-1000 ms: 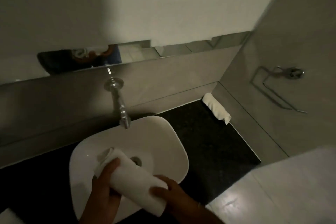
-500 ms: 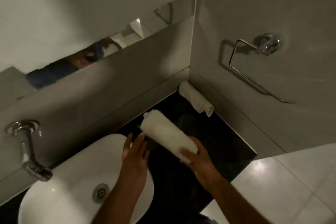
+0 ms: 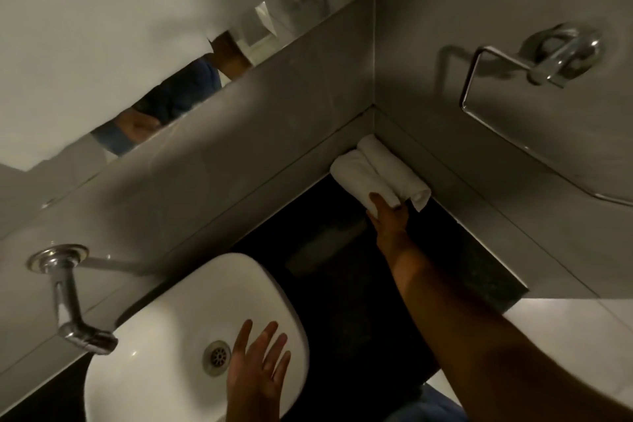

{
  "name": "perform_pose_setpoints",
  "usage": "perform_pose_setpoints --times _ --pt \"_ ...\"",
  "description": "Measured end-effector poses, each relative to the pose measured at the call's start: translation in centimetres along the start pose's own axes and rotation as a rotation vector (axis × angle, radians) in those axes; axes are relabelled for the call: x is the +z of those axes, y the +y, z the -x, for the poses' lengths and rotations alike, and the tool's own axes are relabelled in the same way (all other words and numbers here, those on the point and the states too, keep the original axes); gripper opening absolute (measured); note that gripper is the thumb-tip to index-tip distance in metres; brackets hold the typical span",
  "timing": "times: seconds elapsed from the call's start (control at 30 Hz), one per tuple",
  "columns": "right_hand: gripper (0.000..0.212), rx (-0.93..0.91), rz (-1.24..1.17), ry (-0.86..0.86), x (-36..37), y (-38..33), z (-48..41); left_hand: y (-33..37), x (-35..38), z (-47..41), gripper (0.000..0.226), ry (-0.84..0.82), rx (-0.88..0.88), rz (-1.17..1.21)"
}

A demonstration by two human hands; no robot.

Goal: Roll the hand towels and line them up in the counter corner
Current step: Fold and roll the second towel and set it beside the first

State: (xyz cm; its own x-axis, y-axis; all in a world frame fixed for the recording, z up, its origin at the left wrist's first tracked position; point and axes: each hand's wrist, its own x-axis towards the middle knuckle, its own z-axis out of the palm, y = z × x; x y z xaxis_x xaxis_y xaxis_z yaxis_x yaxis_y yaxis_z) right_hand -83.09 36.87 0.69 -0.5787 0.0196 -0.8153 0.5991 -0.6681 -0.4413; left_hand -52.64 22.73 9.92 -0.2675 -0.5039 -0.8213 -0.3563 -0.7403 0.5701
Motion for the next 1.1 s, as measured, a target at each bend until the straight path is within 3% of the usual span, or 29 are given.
perform_pose_setpoints --times 0.07,0.13,0.2,0.3,0.37,0.47,0.53,0.6,0.67,0.73,0.8,0.87,0.97,1.1 --pt "0.085 0.002 -0.029 0.0 0.2 -0.4 -0.1 -0.1 0.1 0.3 0.037 0.031 -0.046 0.001" --pt "0.091 -0.09 0.116 0.025 0.1 -0.5 -0.3 0.0 0.2 0.7 0.034 0.052 -0.059 0.007" --pt "0.099 -0.206 0.22 0.168 -0.2 -0.6 0.2 0.2 0.2 0.7 0.032 0.064 -0.057 0.031" --pt "0.107 -0.376 0.617 0.348 -0.7 -0.3 1.3 0.4 0.1 0.8 0.028 0.054 -0.054 0.064" --pt "0.11 -0.405 0.76 0.333 -1.6 0.2 1.7 0.3 -0.1 1.0 0.027 0.045 -0.056 0.061" --pt "0.102 -0.492 1.093 0.347 -3.0 1.1 2.2 0.3 -0.4 1.4 0.027 0.031 -0.061 0.049" --pt "0.091 -0.664 1.308 0.42 -3.5 1.7 2.6 0.3 -0.7 1.7 0.027 0.032 -0.057 0.045" --pt "0.07 -0.937 1.485 0.291 -3.5 2.2 2.7 0.4 -1.1 1.8 0.027 0.027 -0.047 0.054" --pt "0.049 -1.136 1.807 -0.031 -2.7 2.6 2.3 0.2 -1.7 2.0 0.029 0.017 -0.039 0.066" --pt "0.048 -1.171 2.158 -0.362 -1.4 2.6 1.4 -0.4 -2.2 2.4 0.03 0.011 -0.033 0.069" --pt "0.052 -1.138 2.326 -0.532 0.2 1.9 0.3 -1.1 -2.6 3.0 0.028 0.008 -0.024 0.07" --pt "0.053 -1.169 2.442 -0.606 1.7 0.8 -0.6 -1.8 -2.8 3.5 0.027 0.001 -0.032 0.088" --pt "0.053 -1.373 2.384 -0.662 3.3 -0.4 -2.1 -2.6 -3.2 3.7 0.027 -0.011 -0.062 0.14" --pt "0.055 -1.121 2.705 -0.645 4.0 -1.6 -4.4 -3.8 -3.6 3.7 0.028 0.016 -0.07 0.177"
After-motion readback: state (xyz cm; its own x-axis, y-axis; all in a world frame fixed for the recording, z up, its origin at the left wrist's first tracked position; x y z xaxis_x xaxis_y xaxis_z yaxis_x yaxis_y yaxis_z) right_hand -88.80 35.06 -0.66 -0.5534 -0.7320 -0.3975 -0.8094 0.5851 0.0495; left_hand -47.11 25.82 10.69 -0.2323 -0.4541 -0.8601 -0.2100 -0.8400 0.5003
